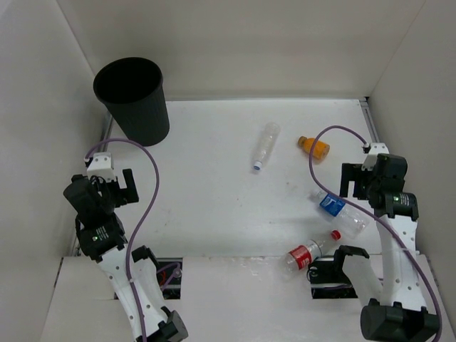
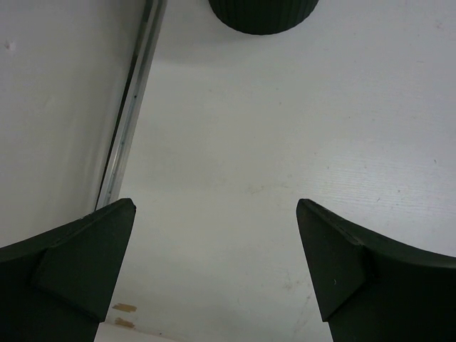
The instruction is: Put the plastic bottles in the bin
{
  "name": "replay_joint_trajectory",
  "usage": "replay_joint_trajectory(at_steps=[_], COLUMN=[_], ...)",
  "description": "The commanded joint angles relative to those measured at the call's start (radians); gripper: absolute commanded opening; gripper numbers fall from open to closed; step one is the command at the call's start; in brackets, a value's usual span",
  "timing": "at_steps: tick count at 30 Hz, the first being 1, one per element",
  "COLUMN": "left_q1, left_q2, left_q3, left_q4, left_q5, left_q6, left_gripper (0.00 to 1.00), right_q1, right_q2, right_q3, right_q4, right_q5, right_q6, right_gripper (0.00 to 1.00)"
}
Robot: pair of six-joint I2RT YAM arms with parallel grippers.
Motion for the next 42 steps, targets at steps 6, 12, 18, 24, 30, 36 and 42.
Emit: replay_joint_trajectory(at_steps=[6, 12, 18, 24, 30, 36, 42], left_q1=[-0.002, -0.001, 0.005, 0.007, 0.004, 0.002, 0.007], left_q2=[-0.013, -0.021, -0.027, -0.036, -0.047, -0.041, -0.041], left_q3=[0.006, 0.003, 0.011, 0.005, -0.005, 0.029, 0.061], left_q4=[0.055, 0.055, 0.049, 0.055, 0.056, 0.053, 0.044], left_q5=[0.027, 0.027, 0.035, 0.035, 0.035, 0.029, 0.024], left_q6=[-0.003, -0.004, -0.006, -0.007, -0.004, 0.006, 0.032], left_gripper=[1.0, 1.0, 1.0, 1.0, 1.0, 1.0, 1.0], right_q1=[-0.01, -0.015, -0.018, -0.005, 0.175, 0.289, 0.245], right_q2=[-0.022, -0.01, -0.033, 0.036, 0.198, 0.332, 0.467], right_q3=[-0.016, -0.042, -0.059, -0.064, -0.082, -0.073, -0.047], right_q4=[0.001, -0.004, 0.007, 0.016, 0.032, 0.062, 0.027], right_q5=[-0.014, 0.009, -0.034, -0.042, -0.047, 0.068, 0.097], right_q6=[-0.046, -0.058, -0.08, -0.089, -0.186, -0.325, -0.413], right_gripper=[1.0, 1.0, 1.0, 1.0, 1.0, 1.0, 0.99])
